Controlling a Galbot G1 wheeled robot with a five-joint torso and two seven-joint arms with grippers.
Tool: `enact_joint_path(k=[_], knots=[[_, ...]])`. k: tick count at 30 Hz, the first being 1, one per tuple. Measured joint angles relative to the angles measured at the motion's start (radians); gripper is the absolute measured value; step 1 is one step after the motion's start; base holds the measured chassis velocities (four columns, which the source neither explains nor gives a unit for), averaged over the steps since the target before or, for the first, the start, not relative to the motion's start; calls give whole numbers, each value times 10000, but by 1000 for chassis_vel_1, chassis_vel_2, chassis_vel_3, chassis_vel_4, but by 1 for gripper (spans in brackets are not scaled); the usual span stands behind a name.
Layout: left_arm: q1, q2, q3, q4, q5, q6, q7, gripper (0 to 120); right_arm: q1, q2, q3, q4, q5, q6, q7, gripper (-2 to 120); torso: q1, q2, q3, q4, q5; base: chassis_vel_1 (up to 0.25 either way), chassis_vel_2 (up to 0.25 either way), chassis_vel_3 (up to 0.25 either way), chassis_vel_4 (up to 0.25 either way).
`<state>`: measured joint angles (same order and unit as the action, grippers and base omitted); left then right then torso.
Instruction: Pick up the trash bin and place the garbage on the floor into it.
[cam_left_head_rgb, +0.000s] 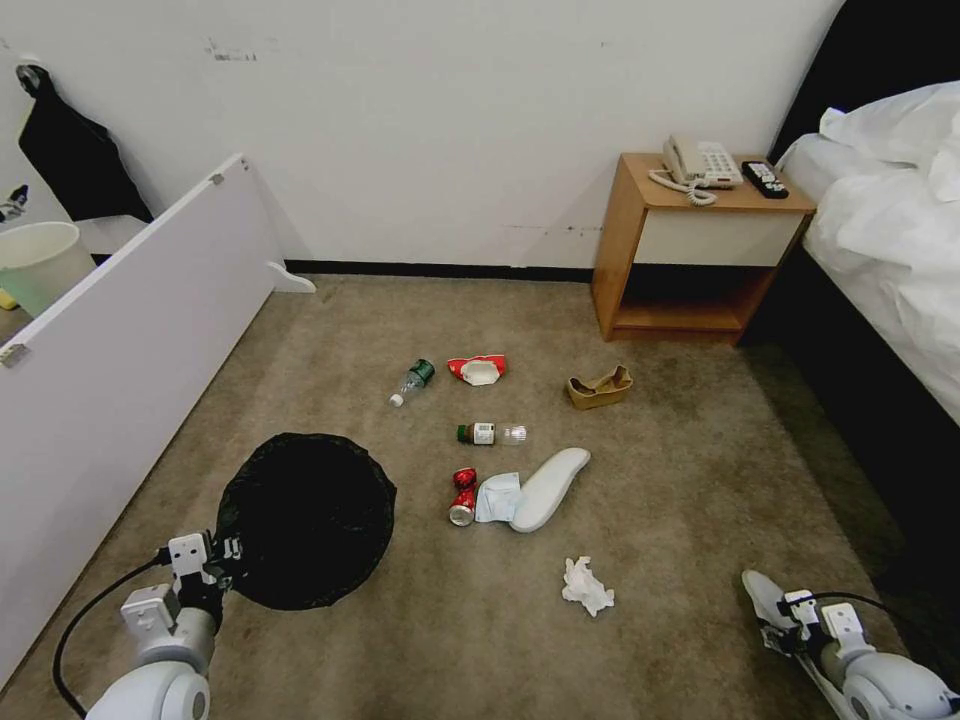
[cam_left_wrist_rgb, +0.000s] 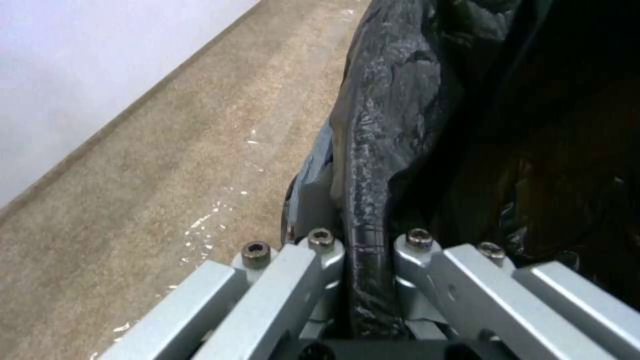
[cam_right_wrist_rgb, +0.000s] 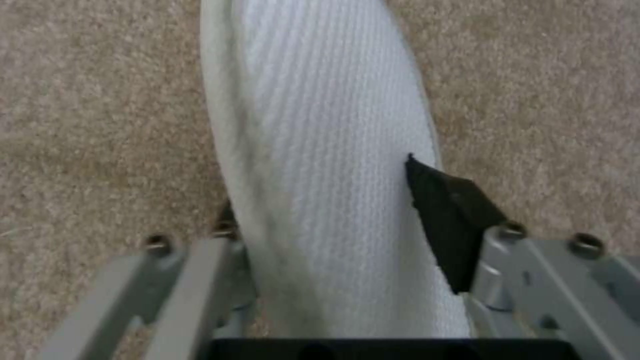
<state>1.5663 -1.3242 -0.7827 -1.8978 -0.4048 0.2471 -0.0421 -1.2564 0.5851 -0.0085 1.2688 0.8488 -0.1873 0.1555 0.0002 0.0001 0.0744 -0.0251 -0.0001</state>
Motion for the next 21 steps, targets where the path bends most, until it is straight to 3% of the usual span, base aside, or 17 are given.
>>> enact_joint_path(k=[7, 10, 12, 21], knots=[[-17, 116, 77, -23, -5, 1, -8, 3, -39, -2, 38, 121, 1, 30, 46, 16, 0, 0, 0, 1, -2, 0, 0, 0, 0], [-19, 144, 103, -39, -8, 4, -12, 3, -62, -10, 72, 142, 1, 37, 52, 13, 0, 0, 0, 0, -2, 0, 0, 0, 0], [-29, 226, 193, -95, -46, 36, -26, 3, -192, -83, 201, 275, -1, 54, 69, 4, 0, 0, 1, 1, -1, 0, 0, 0, 0], [-143, 487, 440, -185, -398, 258, -70, 2, -799, -515, 876, 863, 33, 65, 201, 3, 0, -1, 1, 0, 0, 0, 0, 0, 0]])
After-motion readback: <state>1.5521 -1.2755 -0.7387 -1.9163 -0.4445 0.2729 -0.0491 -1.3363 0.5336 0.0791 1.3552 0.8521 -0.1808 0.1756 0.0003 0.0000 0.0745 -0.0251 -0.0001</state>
